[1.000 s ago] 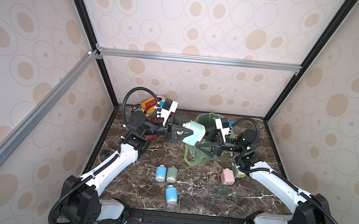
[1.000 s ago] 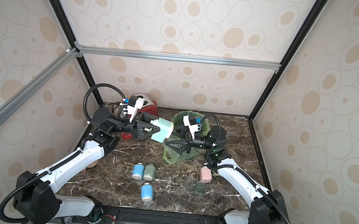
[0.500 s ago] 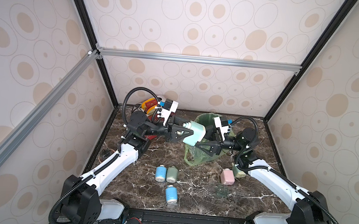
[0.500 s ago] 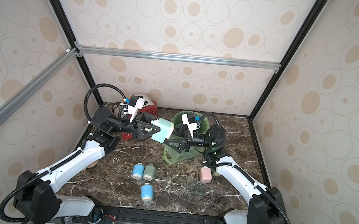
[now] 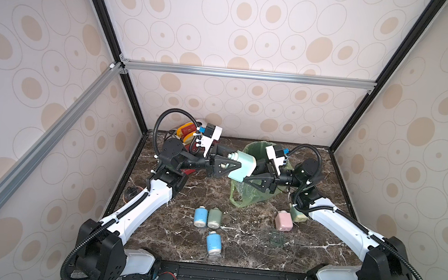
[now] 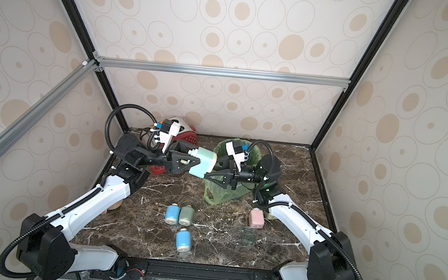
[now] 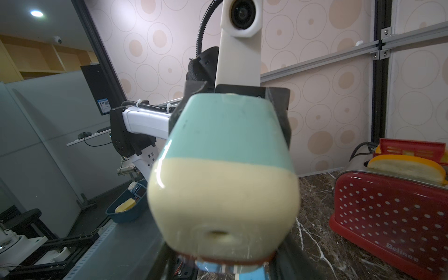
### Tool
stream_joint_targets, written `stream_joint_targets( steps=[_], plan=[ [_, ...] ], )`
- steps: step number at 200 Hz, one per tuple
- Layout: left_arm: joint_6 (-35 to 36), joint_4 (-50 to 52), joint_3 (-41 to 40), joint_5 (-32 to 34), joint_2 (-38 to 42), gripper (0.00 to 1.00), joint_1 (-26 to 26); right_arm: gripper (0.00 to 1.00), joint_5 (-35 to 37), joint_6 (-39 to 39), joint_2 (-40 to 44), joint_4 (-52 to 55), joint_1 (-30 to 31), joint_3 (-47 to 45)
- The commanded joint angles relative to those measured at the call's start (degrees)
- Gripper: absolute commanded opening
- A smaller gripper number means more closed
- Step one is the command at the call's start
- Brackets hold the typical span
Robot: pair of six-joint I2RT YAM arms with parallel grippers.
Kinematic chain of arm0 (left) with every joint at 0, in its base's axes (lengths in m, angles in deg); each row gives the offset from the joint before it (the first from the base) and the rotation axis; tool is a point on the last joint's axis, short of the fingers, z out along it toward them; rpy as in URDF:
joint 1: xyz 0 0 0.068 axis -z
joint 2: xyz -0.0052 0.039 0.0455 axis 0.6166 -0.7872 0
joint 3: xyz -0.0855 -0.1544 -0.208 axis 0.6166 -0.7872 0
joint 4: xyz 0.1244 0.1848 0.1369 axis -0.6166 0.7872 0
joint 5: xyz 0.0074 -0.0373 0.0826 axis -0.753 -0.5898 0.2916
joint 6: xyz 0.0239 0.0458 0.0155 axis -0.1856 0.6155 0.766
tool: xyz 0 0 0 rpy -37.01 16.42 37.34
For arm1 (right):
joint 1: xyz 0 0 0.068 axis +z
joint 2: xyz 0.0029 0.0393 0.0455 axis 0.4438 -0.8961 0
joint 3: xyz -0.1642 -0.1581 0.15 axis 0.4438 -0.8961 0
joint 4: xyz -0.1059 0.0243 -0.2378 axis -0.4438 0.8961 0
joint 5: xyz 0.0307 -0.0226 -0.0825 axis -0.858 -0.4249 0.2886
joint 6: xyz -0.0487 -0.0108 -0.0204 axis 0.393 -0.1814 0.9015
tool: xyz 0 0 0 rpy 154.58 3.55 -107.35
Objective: Take out the pencil sharpener tray and clean the shavings
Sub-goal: Open the container of the pencil sharpener, then pour the shavings into the trash bin.
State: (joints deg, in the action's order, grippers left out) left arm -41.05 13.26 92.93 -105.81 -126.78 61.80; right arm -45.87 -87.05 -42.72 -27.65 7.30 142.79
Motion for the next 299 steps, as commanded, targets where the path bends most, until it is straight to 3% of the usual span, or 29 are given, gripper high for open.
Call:
stream_joint_targets(
  steps=[1, 35, 114, 143, 185, 207, 250, 299],
  plan=[
    [2.3, 0.9, 1.7, 0.7, 1.8, 0.00, 0.7, 0.36, 1.2, 2.4, 0.7, 3.9, -0.7, 1.1],
    [3.0, 3.3, 1.7, 5.0, 1.5, 0.00, 1.1, 0.34, -0.2, 3.0, 0.7, 8.2, -2.8, 1.6],
    [14.8, 26.2, 7.6, 11.8, 1.2, 0.00, 0.4, 0.32, -3.8, 7.0, 2.9, 19.8, -9.3, 1.0],
    [16.5, 25.6, 5.8, 14.1, 1.4, 0.00, -0.4, 0.32, -2.8, 8.9, 4.6, 25.1, -11.4, 0.5],
    [11.0, 17.7, 3.7, 12.2, 1.3, 0.00, -2.2, 0.32, -1.4, 10.5, 6.9, 29.3, -13.1, -0.5],
    [10.8, 17.6, 3.9, 11.0, 1.4, 0.00, -2.3, 0.32, 0.4, 11.1, 8.1, 31.1, -13.2, -0.4],
    [21.8, 34.5, 7.7, 15.6, 3.3, 0.00, -4.2, 0.28, 8.6, 9.2, 5.7, 44.3, -14.5, 6.2],
    [22.2, 35.6, 7.2, 19.0, 4.1, 0.00, -5.5, 0.19, 17.4, 2.7, 2.6, 61.5, -15.0, 17.7]
  ],
)
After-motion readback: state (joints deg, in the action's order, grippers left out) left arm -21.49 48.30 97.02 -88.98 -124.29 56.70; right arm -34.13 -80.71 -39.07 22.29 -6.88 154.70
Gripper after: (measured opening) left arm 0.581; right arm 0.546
